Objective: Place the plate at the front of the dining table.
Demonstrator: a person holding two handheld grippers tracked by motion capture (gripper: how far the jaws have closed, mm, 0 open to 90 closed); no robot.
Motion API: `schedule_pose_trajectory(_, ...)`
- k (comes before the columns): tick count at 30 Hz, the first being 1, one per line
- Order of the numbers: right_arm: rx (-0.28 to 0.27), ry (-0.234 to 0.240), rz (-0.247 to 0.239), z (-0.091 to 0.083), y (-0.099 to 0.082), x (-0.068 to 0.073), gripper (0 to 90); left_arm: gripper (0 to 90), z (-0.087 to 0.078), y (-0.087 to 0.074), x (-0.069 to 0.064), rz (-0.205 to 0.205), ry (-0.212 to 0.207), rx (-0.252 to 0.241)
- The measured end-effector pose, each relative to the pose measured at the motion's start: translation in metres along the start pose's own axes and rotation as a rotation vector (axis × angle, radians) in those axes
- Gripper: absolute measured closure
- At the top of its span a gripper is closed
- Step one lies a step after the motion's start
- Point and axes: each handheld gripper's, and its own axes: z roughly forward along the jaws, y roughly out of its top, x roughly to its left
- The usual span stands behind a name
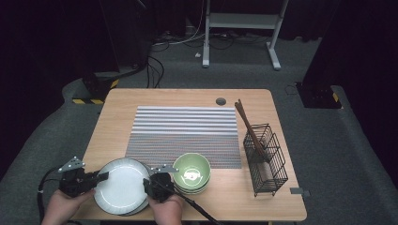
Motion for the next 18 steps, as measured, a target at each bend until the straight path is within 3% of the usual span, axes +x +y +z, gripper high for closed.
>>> schedule_pose_trajectory(11,-0.061,-0.034,-0.031,-0.013,0.001,0.007,79.4,76.4,-0.006,0.001,0.002,-0.007,-0.034,-0.054)
schedule_pose_trajectory(16,-0.113,-0.059,-0.061,-0.021,0.008,0.012,82.6,78.3,-0.009,0.001,0.001,-0.007,-0.037,-0.080)
schedule_pose_trajectory(18,-0.106,-0.059,-0.058,-0.021,0.009,0.012,82.7,78.8,-0.010,0.001,0.001,-0.004,-0.041,-0.087)
